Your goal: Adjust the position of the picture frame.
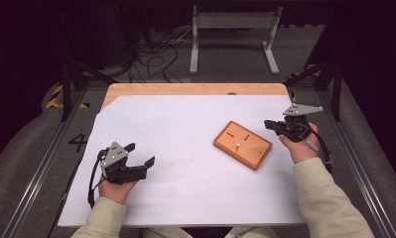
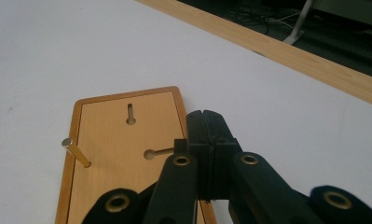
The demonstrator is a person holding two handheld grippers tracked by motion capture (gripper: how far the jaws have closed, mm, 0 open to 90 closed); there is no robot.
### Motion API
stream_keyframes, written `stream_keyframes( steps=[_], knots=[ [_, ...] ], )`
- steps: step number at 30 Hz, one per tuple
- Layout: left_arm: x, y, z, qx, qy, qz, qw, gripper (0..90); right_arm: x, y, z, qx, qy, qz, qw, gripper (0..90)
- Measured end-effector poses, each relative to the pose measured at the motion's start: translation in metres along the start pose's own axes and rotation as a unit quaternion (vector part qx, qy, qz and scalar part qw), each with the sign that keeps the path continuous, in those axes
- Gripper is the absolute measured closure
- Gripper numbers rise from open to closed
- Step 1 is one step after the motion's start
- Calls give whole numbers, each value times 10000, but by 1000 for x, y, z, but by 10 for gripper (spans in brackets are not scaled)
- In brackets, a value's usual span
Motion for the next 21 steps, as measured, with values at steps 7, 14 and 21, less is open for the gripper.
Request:
stream_keyframes(
  steps=[7, 14, 21],
  knots=[
    [11, -7, 3, 92, 123, -3, 9999, 144, -26, -6, -5, -39, -34, 309, 9995, 900],
    [16, -10, 4, 113, 178, 27, 9998, 144, -48, -20, -11, -63, -116, 679, 9976, 900],
    [16, -12, 4, 125, 192, 60, 9997, 144, -64, -32, -11, -74, -114, 937, 9955, 900]
  ],
)
Point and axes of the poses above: each handheld gripper's, and its own axes: x roughly backward along the jaws, y roughly out of its top, z roughly to its left, the point moved 9 cm from there along -x, roughly forward along the jaws, and after that the axes turned 10 degrees about -y, right-handed, at the moved point
